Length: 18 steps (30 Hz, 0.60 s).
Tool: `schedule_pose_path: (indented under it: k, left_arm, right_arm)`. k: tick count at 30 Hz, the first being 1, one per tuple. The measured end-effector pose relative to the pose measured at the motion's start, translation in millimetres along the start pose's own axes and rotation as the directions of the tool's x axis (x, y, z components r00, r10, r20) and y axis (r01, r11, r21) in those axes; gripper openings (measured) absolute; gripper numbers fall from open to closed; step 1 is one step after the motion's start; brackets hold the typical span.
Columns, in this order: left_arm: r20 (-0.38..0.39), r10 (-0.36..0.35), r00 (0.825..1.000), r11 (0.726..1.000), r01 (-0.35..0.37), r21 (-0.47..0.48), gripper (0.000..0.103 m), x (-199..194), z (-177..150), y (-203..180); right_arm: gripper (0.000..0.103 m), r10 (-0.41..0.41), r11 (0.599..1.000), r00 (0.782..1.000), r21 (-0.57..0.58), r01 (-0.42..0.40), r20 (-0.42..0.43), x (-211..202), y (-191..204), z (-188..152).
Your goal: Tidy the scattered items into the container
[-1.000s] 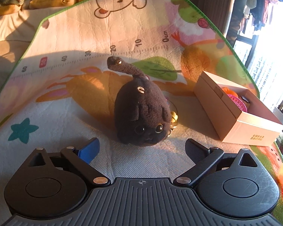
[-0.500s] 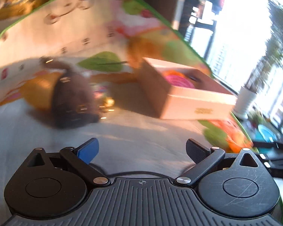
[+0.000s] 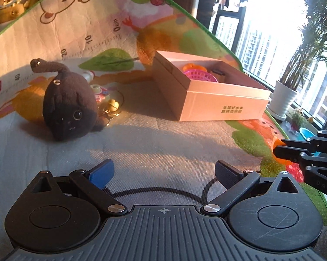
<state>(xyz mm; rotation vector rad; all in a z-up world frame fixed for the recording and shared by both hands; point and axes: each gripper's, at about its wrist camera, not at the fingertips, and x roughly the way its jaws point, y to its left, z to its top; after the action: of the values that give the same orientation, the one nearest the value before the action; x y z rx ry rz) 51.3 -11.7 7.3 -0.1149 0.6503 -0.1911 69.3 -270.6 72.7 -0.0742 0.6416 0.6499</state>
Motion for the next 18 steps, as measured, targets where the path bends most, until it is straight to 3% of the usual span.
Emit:
schedule_pose_path:
  k: [3,6,10,12,18]
  left_arm:
    - [-0.001,-0.004,1.000,1.000,0.004,-0.010,0.101,0,0,2]
    - [0.000,-0.003,1.000,1.000,0.003,-0.011,0.101,0,0,1]
    - [0.001,-0.006,1.000,1.000,0.006,-0.016,0.101,0,0,2]
    - [0.000,-0.007,1.000,1.000,0.007,-0.018,0.101,0,0,2]
    - [0.000,-0.009,1.000,1.000,0.009,-0.020,0.102,0,0,2]
  right_arm:
    - [0.006,0.227,0.949,0.974,0.226,-0.218,-0.014,4,-17,7]
    - [0.006,0.306,0.885,0.952,0.377,-0.272,-0.030,20,-34,3]
    - [0.010,0.280,0.845,0.960,0.474,-0.247,0.001,26,-54,-3]
    - [0.024,0.239,0.836,0.971,0.505,-0.216,0.020,24,-64,-5]
    - [0.028,0.100,0.853,0.995,0.511,-0.100,0.029,11,-85,-13]
